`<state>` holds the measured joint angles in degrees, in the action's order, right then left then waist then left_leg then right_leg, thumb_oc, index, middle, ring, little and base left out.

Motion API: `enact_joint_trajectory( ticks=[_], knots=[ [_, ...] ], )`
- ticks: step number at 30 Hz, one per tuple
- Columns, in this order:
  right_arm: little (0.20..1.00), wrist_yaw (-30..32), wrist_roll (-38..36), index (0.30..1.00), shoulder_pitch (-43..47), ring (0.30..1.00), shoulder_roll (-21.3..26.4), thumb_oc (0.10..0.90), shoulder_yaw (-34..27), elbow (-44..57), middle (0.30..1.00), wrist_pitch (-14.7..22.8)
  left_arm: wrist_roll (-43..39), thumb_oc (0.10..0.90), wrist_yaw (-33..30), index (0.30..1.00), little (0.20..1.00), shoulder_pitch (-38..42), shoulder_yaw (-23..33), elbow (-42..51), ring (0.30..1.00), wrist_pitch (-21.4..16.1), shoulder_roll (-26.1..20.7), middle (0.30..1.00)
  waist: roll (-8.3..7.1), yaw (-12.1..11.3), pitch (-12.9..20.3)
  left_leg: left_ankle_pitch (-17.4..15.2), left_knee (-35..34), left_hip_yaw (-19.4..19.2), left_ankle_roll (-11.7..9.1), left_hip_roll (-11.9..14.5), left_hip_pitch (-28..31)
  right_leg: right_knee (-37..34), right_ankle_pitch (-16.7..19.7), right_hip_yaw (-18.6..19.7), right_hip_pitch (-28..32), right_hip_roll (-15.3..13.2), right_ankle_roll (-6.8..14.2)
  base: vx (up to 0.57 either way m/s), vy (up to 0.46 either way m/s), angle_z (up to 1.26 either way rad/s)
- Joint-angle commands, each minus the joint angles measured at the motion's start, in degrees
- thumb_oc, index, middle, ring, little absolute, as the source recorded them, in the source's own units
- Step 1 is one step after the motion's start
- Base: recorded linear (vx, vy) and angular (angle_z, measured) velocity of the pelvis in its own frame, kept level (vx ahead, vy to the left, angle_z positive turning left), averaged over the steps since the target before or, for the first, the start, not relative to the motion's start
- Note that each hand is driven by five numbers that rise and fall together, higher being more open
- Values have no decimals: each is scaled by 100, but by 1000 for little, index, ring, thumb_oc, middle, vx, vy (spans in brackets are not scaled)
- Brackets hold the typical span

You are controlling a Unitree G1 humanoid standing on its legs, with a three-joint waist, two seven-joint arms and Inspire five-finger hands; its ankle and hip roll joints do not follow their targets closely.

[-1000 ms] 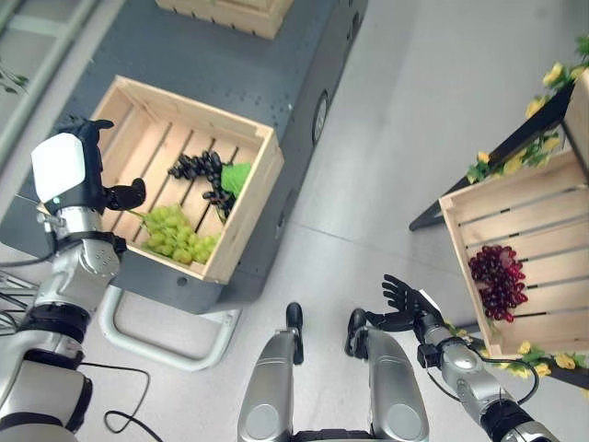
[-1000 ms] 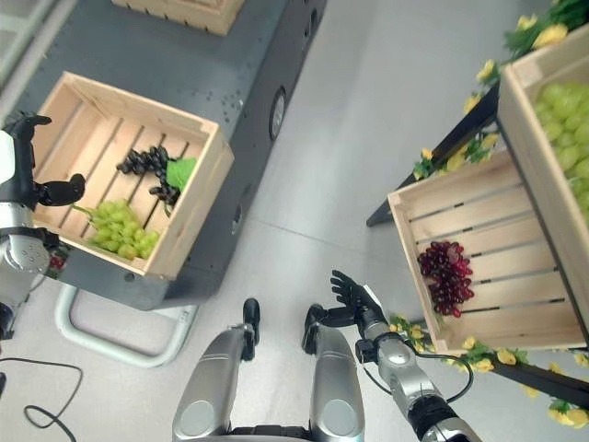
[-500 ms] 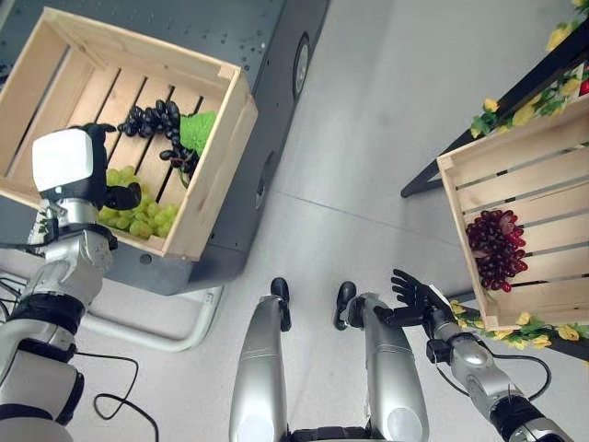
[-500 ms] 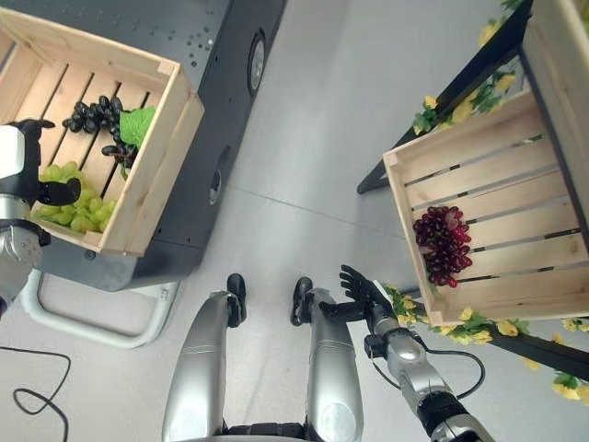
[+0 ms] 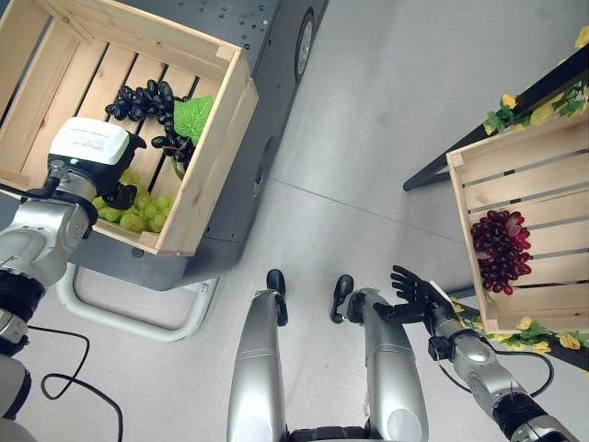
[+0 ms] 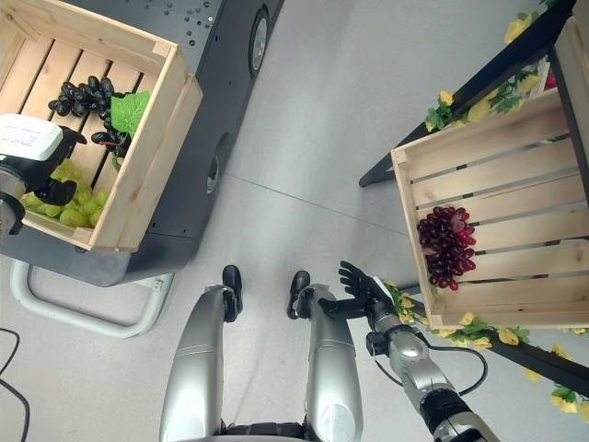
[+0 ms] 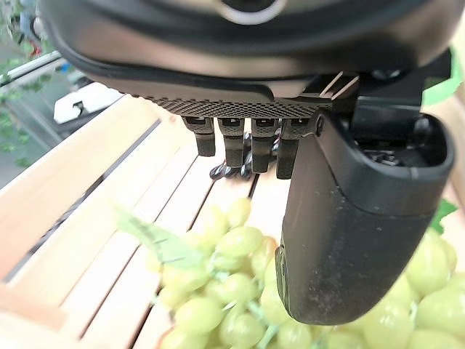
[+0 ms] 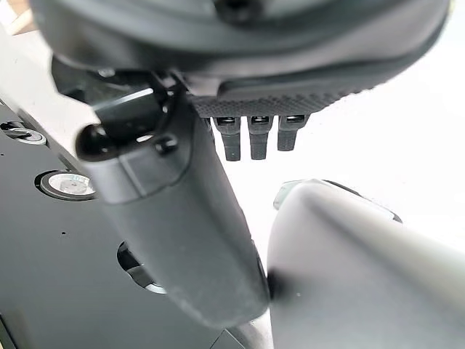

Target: Pick up the fruits from the basket on one side to the basket on the other side

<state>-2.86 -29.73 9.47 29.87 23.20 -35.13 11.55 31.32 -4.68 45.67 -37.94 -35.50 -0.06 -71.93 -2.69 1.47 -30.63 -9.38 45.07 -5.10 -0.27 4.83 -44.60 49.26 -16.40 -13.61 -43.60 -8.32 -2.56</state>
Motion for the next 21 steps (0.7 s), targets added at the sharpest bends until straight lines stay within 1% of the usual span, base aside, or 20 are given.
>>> enact_joint_trajectory(
  ticks=[1,4,7,8,10,12,14,16,17,20,21],
  knots=[
    [900,-274,-51,900,-201,900,373,800,-230,246,900,337,231,800,386,900,900,466,168,245,900,49,-838,900,187,-85,84,-318,-34,-499,442,-168,542,-596,441,-6,722,11,114,-3,-53,3],
    [900,-330,-33,900,-206,900,354,800,-241,164,900,335,430,800,1025,900,900,713,-98,421,900,-50,-974,900,195,-107,84,-299,-120,-495,443,-172,646,-679,464,-50,843,-21,139,4,-56,3],
    [900,-324,-17,900,-210,900,342,800,-245,144,900,325,511,800,1296,900,900,894,-260,499,900,-67,-1029,900,197,-120,84,-287,-178,-490,449,-184,690,-713,475,-83,885,-41,154,2,-46,11],
    [900,-325,-19,900,-198,900,341,800,-232,101,900,326,453,800,1455,900,900,1077,-431,521,900,-26,-1073,900,192,-121,84,-287,-202,-494,453,-181,729,-722,479,-109,918,-52,160,5,-51,8],
    [900,-325,-7,900,-199,900,329,800,-242,61,900,320,389,800,1534,900,900,1261,-602,520,900,-60,-1089,900,183,-135,84,-284,-212,-496,452,-176,752,-733,480,-137,948,-61,163,7,-56,3],
    [900,-310,-18,900,-197,900,328,800,-248,27,900,307,336,800,1575,900,900,1385,-696,523,900,-172,-1096,900,181,-136,84,-286,-219,-493,452,-172,766,-741,472,-160,974,-66,161,9,-50,0],
    [900,-298,-26,900,-184,900,310,800,-245,-35,900,321,191,800,1642,900,900,1595,-872,564,900,-360,-1071,900,175,-137,84,-308,-176,-483,463,-167,749,-698,459,-183,959,-80,157,9,-46,2],
    [900,-296,-34,900,-189,900,294,800,-259,-52,900,335,199,800,1616,900,900,1641,-917,587,900,-443,-1058,900,163,-149,84,-311,-158,-476,462,-169,731,-688,458,-194,950,-82,155,10,-38,3],
    [900,-282,-20,900,-206,900,250,800,-283,-73,900,349,218,800,1442,900,900,1601,-900,636,900,-630,-1015,900,136,-163,84,-327,-109,-455,465,-170,694,-633,445,-207,912,-81,151,17,-41,2],
    [900,-279,-20,900,-217,900,214,800,-292,-84,900,389,345,800,1304,900,900,1584,-906,648,900,-852,-978,900,89,-166,84,-344,-61,-438,476,-149,631,-602,447,-229,863,-80,151,2,-45,2],
    [900,-268,-19,900,-221,900,190,800,-283,-82,900,420,426,800,1339,900,900,1571,-932,676,900,-949,-955,900,48,-166,84,-344,-51,-428,474,-130,575,-612,458,-247,829,-67,153,-9,-50,1]
  ],
)
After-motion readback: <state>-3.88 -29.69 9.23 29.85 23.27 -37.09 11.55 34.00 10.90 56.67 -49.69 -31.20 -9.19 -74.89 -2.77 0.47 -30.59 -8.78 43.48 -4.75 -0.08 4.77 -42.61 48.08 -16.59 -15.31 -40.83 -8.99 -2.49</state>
